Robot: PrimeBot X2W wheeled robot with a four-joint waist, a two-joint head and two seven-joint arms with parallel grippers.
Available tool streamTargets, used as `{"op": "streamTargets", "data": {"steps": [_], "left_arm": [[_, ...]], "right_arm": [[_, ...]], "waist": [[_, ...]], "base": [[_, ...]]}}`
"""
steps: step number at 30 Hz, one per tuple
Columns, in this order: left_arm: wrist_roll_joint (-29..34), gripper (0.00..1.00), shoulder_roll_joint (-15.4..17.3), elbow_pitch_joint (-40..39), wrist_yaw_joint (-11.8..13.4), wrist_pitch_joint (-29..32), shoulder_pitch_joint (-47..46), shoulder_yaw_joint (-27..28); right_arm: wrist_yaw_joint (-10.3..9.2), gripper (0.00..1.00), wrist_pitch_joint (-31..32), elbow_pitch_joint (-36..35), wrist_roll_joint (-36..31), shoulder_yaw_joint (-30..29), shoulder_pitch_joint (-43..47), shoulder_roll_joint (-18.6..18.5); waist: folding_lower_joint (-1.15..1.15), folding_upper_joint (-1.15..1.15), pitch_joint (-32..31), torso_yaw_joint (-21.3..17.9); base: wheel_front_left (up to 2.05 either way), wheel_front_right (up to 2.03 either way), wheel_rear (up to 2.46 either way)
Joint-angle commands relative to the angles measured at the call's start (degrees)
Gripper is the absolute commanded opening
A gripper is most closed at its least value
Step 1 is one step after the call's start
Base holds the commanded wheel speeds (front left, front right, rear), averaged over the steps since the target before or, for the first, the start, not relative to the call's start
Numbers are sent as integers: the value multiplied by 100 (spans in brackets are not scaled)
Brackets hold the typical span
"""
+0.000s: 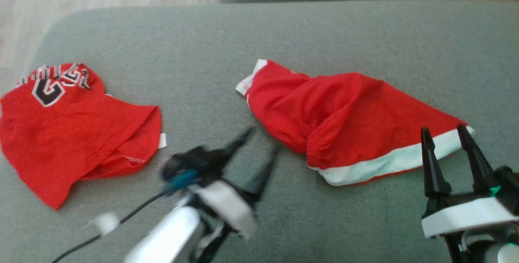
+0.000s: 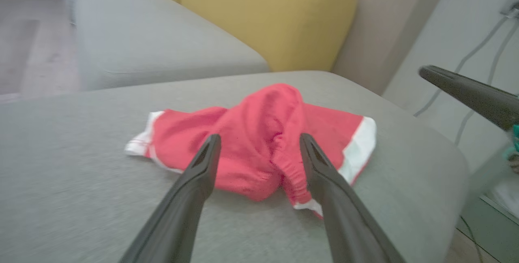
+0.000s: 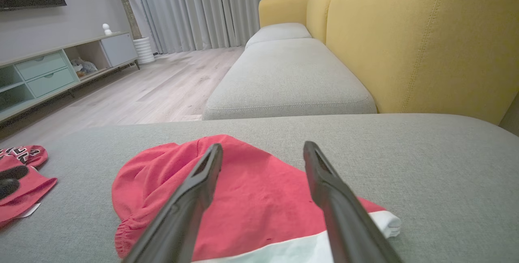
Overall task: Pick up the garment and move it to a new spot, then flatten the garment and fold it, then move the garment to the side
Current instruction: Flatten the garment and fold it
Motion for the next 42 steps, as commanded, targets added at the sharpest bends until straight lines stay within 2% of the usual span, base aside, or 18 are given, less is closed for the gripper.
{"op": "streamTargets", "data": {"steps": [1, 3, 5, 10, 16, 17, 18, 19, 20, 26, 31, 38, 42], "left_arm": [[-21, 100, -97, -28, -133, 151, -404, 4], [-129, 100, -385, 278, -337, 454, -682, -306], [-247, 100, -532, 497, -409, 625, -777, -447], [-429, 100, -683, 995, -451, 845, -907, -526], [-624, 100, -768, 1247, -545, 763, -1091, -681], [-658, 91, -773, 1260, -557, 739, -1128, -727], [-658, 91, -773, 1260, -557, 739, -1128, -727], [-720, 21, -784, 1241, -568, 678, -1160, -758], [-770, 0, -780, 1231, -575, 655, -1192, -805], [-839, 0, -577, 839, -588, 399, -1318, -1034], [-817, 0, -206, 153, -489, 542, -1139, -1091], [-987, 0, 412, -1132, 83, 1054, -513, -1018], [-1093, 0, 655, -1642, 389, 1240, -253, -915]], "right_arm": [[-4, 100, 5, -221, 21, 103, -337, -39], [-4, 100, -4, -199, 39, 147, -440, -39], [-4, 100, -16, -191, 52, 170, -490, -39], [-4, 100, -90, -102, 105, 173, -613, -39], [-4, 100, -150, -3, 179, 150, -670, -39], [-4, 100, -161, 12, 183, 150, -680, -39], [-4, 100, -161, 12, 183, 150, -680, -39], [-4, 100, -168, 31, 189, 151, -690, -39], [-4, 100, -174, 55, 207, 151, -702, -39], [-4, 100, -207, 199, 255, 113, -697, -39], [-4, 100, -202, 268, 307, 72, -629, -39], [-4, 100, -166, 282, 376, 33, -529, -39], [-4, 100, -155, 291, 404, 41, -511, -39]], "waist": [[0, 0, 175, -124], [0, 0, 342, -283], [0, 0, 446, -401], [0, 0, 675, -621], [0, 0, 807, -698], [0, 0, 814, -701], [0, 0, 814, -701], [0, 0, 814, -703], [0, 0, 803, -701], [0, 0, 644, -622], [0, 0, 462, -503], [0, 0, 294, -284], [0, 0, 279, -200]], "base": [[0, 0, 0], [0, 0, 0], [0, 0, 0], [0, 0, 0], [0, 0, 0], [0, 0, 0], [0, 0, 0], [0, 0, 0], [0, 0, 0], [0, 0, 0], [0, 0, 0], [0, 0, 0], [0, 0, 0]]}}
